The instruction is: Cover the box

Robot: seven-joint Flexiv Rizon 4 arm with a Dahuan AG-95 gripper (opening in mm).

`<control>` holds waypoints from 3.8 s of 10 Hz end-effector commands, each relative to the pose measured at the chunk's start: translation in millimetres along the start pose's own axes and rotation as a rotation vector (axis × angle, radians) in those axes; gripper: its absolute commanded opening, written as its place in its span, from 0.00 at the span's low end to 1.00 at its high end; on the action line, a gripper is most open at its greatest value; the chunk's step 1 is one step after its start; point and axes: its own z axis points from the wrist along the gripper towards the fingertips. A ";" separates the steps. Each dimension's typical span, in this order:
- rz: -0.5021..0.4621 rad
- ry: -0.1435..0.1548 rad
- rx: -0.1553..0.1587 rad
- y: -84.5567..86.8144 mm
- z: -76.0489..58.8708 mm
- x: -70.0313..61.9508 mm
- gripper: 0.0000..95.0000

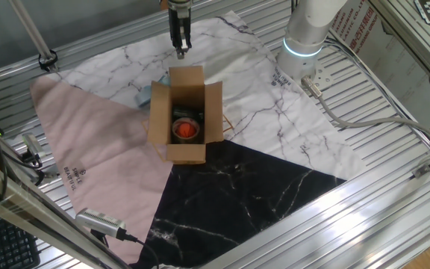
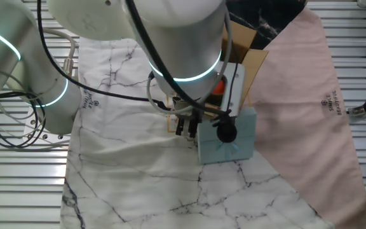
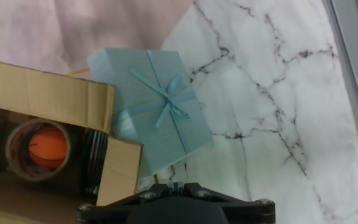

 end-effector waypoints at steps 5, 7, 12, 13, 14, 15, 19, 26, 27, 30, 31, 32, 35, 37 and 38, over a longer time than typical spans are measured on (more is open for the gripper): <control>-0.007 0.002 -0.008 2.0 2.1 -0.4 0.00; -0.008 0.002 -0.009 2.0 2.2 -0.4 0.00; -0.005 0.000 -0.013 6.0 5.7 -2.9 0.00; -0.005 -0.001 -0.015 6.7 6.1 -3.2 0.00; -0.006 0.000 -0.016 7.0 6.2 -3.3 0.00; -0.006 0.000 -0.017 7.1 6.1 -3.3 0.00; -0.003 0.001 -0.016 8.9 5.3 -3.6 0.00; -0.003 0.004 -0.008 15.1 7.2 -6.0 0.00; -0.003 0.004 -0.008 15.4 7.3 -6.1 0.00; -0.004 0.005 -0.009 17.8 7.3 -6.8 0.00; -0.004 0.006 -0.010 18.2 7.0 -6.8 0.00; -0.004 0.006 -0.009 18.7 6.6 -6.8 0.00; 0.003 0.006 -0.012 24.2 4.5 -7.5 0.00; 0.007 0.005 -0.013 29.4 4.9 -8.8 0.00; 0.009 0.005 -0.011 32.2 4.8 -9.4 0.00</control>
